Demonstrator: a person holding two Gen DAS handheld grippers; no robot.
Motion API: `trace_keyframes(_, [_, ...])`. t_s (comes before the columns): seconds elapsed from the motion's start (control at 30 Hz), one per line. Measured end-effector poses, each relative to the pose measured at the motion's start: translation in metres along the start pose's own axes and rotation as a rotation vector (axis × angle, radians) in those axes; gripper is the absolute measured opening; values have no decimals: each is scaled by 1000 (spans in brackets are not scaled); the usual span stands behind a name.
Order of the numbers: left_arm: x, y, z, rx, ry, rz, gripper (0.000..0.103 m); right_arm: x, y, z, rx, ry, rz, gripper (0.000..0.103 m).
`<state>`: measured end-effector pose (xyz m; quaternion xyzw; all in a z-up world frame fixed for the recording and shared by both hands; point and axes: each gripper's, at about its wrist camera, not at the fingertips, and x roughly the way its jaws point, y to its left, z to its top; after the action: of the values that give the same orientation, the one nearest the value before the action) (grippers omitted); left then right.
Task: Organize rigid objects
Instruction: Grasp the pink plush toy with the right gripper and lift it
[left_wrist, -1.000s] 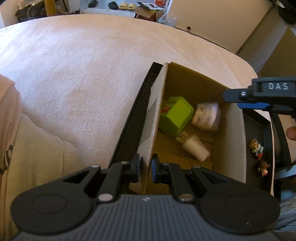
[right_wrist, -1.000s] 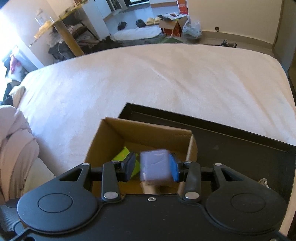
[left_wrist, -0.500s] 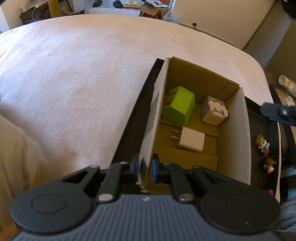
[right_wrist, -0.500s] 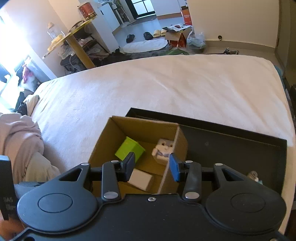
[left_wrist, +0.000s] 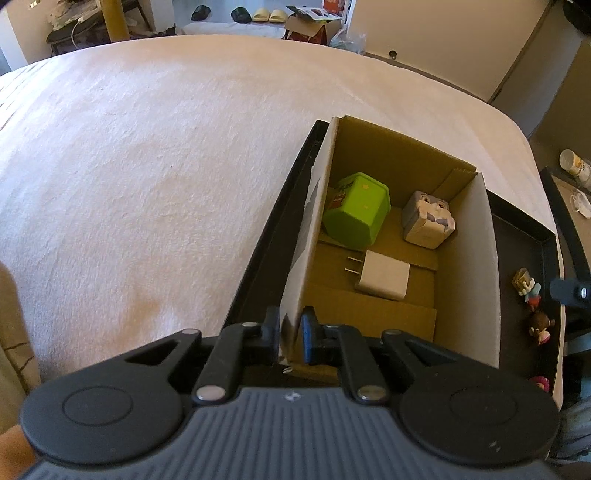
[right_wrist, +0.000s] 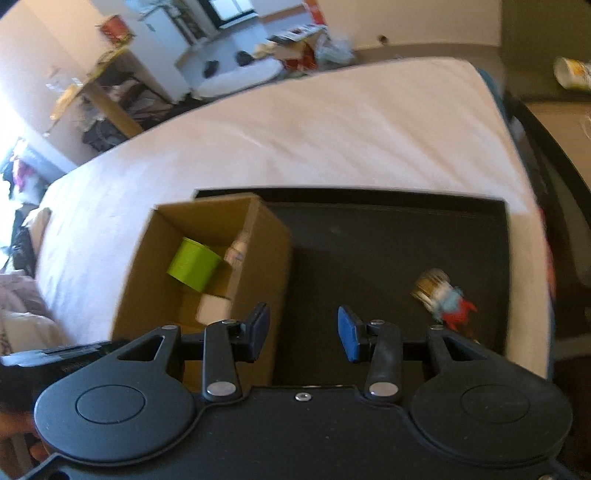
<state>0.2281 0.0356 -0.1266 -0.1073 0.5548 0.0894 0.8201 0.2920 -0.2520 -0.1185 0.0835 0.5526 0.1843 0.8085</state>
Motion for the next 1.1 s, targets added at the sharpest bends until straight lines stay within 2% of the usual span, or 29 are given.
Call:
trace_keyframes(0.43, [-1, 0, -2, 6, -7, -4, 10, -3, -63, -48, 136, 135, -118, 44])
trace_keyframes(0.83, [0, 1, -2, 4, -7, -8, 10, 1, -78, -75, 227, 219, -136, 44])
trace_keyframes(1.1, [0, 0, -2, 6, -6, -8, 10, 17, -85, -92, 240, 287, -177, 43])
